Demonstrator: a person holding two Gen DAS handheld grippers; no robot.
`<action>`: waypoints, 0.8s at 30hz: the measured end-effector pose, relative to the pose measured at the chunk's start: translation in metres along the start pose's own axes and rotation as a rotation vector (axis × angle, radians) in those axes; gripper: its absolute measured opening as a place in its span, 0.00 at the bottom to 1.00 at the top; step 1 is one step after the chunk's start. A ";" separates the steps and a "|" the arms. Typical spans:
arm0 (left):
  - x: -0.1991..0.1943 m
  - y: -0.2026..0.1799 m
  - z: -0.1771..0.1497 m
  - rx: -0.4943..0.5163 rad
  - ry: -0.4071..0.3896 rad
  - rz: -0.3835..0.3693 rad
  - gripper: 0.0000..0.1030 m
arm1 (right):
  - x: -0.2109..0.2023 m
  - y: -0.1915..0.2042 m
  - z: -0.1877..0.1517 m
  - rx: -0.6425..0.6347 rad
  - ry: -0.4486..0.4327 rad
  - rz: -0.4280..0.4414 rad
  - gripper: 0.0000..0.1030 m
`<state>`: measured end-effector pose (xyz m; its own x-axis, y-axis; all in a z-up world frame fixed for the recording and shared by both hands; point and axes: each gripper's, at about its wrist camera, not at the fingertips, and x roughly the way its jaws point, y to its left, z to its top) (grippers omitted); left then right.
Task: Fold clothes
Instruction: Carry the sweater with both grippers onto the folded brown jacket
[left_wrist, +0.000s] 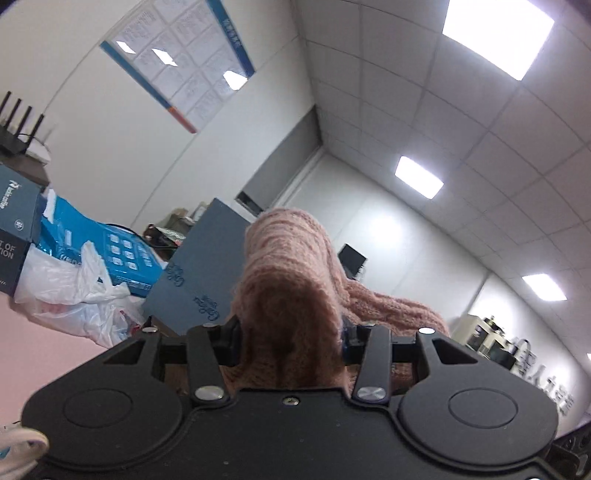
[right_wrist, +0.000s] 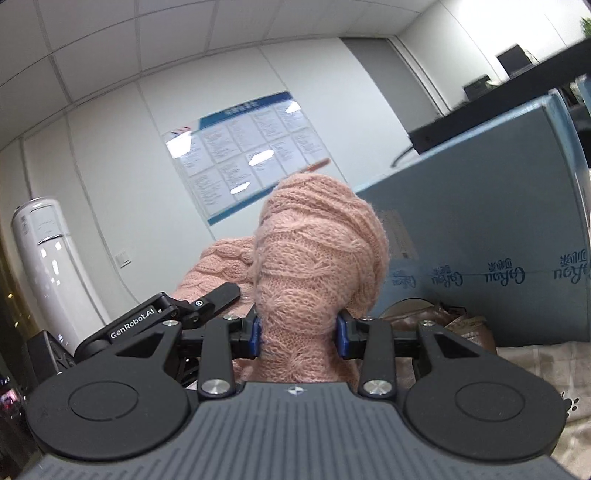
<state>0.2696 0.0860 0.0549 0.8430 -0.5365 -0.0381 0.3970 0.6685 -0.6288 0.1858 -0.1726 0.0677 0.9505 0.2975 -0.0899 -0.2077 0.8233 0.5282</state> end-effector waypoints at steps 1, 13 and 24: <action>0.005 0.002 -0.002 -0.009 0.010 0.005 0.44 | 0.005 -0.005 0.000 0.011 0.005 -0.007 0.32; 0.036 0.020 -0.017 0.026 0.073 0.079 0.44 | 0.039 -0.054 -0.014 0.121 0.056 -0.026 0.32; 0.042 0.018 -0.022 0.046 0.115 0.119 0.44 | 0.052 -0.074 -0.015 0.099 0.126 -0.043 0.32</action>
<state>0.3038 0.0641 0.0246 0.8391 -0.5059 -0.1998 0.3157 0.7522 -0.5784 0.2472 -0.2112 0.0116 0.9201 0.3268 -0.2160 -0.1381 0.7866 0.6019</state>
